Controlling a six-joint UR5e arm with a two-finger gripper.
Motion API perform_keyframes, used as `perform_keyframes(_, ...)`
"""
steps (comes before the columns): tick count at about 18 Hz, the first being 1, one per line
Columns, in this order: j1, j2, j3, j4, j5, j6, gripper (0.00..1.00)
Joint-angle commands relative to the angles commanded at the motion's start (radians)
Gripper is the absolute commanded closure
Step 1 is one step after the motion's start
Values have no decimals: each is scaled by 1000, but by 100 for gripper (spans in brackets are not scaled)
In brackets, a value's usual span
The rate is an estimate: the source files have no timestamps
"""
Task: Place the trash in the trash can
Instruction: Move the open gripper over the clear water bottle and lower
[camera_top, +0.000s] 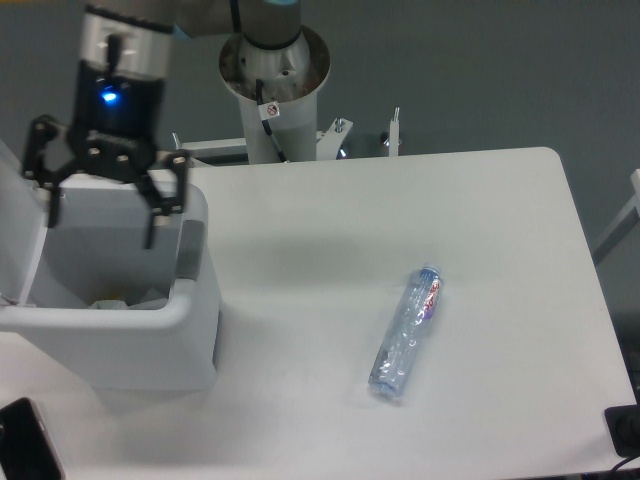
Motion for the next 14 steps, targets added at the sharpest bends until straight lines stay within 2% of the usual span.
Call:
perform_keyframes(2, 76, -24, -6, -2, 3, 86, 0)
perform_keyframes(6, 131, -89, -21, -46, 24, 286, 0)
perform_keyframes(9, 130, -155, -44, -70, 160, 480, 0)
perform_keyframes(10, 128, -214, -41, -72, 228, 564, 0)
perform_keyframes(11, 131, -257, -32, -69, 247, 615, 0)
perform_keyframes(14, 156, -380, 40, -52, 245, 706, 0)
